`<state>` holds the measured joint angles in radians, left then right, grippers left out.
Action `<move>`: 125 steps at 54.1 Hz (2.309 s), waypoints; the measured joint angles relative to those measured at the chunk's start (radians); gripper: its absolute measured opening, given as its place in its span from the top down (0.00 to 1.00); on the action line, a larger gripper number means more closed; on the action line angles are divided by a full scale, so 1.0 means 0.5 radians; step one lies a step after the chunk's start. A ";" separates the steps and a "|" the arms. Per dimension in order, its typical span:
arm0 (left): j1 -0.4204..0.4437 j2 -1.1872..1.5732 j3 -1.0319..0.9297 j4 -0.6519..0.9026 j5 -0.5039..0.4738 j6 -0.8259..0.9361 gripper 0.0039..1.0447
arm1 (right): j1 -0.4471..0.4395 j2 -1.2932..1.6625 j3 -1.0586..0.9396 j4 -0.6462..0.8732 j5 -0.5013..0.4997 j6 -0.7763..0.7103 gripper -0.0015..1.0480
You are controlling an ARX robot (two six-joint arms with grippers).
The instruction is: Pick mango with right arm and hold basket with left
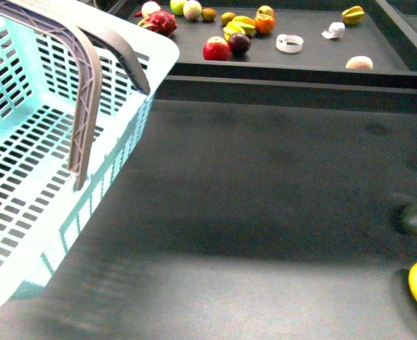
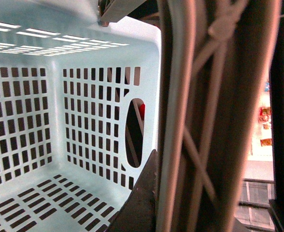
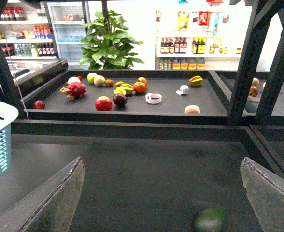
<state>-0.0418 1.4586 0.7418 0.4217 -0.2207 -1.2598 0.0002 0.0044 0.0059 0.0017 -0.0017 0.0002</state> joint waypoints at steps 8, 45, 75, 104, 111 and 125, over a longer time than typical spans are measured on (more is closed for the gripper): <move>-0.168 -0.121 -0.111 0.016 -0.078 0.066 0.95 | 0.000 0.000 0.000 0.000 0.000 0.000 0.08; -0.894 0.437 0.130 0.626 -0.017 1.184 0.95 | 0.000 0.000 0.000 0.000 0.000 0.000 0.08; -0.964 0.893 0.488 0.594 0.308 1.411 0.95 | 0.000 0.000 0.000 0.000 -0.001 0.000 0.08; -0.885 0.962 0.563 0.567 0.343 1.414 0.95 | 0.000 0.000 0.000 0.000 -0.001 0.000 0.08; -0.885 0.963 0.563 0.567 0.344 1.414 0.95 | 0.000 -0.001 0.000 0.000 0.000 0.000 0.08; -0.885 0.963 0.563 0.567 0.347 1.413 0.95 | 0.000 0.000 0.000 0.000 0.000 0.000 0.08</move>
<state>-0.4843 1.9400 1.0233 0.7052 -0.0471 -0.5533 0.0002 0.0044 0.0059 0.0017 -0.0017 0.0002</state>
